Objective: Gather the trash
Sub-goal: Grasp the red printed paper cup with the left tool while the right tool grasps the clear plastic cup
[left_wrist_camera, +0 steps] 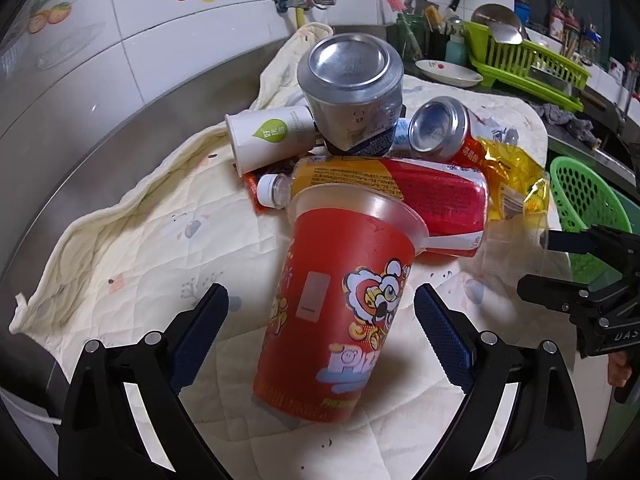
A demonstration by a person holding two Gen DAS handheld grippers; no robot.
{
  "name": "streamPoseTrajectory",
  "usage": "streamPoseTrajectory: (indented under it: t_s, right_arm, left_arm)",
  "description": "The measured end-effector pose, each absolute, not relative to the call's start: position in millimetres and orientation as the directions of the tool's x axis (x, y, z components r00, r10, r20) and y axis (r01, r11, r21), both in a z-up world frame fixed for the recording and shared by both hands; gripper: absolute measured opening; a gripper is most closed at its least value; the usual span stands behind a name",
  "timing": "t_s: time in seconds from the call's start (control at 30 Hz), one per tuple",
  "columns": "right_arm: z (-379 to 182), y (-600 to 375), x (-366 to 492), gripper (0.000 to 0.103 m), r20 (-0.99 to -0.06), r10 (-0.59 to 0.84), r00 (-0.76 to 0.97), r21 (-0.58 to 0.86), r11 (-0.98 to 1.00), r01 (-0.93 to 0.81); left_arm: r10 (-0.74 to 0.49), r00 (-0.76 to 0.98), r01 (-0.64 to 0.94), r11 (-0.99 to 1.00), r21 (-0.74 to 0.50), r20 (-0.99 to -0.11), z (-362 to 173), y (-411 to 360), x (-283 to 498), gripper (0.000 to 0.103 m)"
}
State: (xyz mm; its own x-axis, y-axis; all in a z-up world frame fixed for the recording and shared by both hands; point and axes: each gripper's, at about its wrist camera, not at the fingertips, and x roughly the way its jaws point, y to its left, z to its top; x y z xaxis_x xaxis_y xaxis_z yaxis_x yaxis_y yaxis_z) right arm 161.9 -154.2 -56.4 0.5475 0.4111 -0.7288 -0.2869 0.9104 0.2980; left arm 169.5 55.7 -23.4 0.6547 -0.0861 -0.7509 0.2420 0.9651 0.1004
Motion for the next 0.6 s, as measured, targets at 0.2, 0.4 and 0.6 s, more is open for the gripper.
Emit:
streamPoseTrajectory:
  t_s: [0.2,0.4,0.6]
  right_arm:
    - [-57.7,-145.9,166.2,0.07,-0.725,0.416,0.548,0.293,0.908,-0.3]
    - [-58.4,-146.1,166.3,0.062,-0.723,0.417,0.551,0.3,0.908,-0.292]
    - [-55.9,-146.4,157.0,0.061,-0.717,0.405,0.567,0.285,0.913,-0.292]
  left_arm:
    - [-0.097,0.633,0.268,0.958,0.1,-0.768,-31.2,53.1,178.5,0.088]
    - [-0.124,0.614,0.28,0.958,0.068,-0.78,-35.3,55.4,185.8,0.081]
    - [-0.138,0.606,0.299,0.952,0.063,-0.783,-37.0,52.7,186.3,0.075]
